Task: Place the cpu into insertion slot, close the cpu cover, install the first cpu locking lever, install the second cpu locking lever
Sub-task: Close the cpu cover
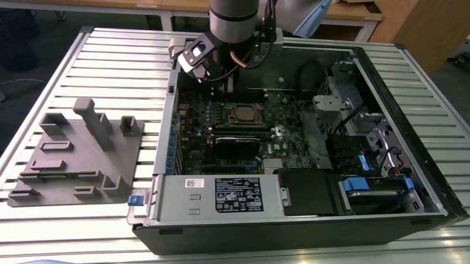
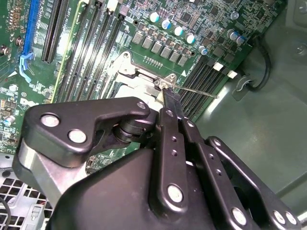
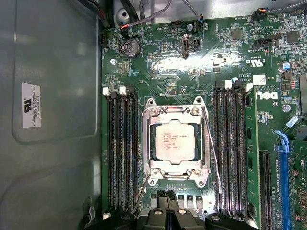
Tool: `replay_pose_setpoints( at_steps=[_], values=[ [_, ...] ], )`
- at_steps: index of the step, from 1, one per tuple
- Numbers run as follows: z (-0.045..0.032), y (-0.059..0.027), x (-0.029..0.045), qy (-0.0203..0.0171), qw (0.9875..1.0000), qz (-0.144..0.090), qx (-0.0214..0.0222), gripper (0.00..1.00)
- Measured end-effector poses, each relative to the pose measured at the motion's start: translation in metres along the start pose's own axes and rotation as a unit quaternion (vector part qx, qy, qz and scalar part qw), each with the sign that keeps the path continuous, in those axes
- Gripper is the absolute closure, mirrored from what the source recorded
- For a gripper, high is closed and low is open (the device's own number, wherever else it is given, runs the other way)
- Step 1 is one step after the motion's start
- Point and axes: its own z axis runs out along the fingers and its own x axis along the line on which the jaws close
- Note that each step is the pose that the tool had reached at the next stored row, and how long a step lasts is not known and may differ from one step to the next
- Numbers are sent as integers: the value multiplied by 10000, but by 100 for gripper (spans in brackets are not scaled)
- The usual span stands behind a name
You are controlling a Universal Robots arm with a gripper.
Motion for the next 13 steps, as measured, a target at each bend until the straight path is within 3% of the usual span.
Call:
replay_pose_setpoints(
  at_steps=[9,13],
  values=[
    [-1,-2,0,4,10000,0,1,89],
    [0,-1,0,45,10000,2,2,89]
  ],
)
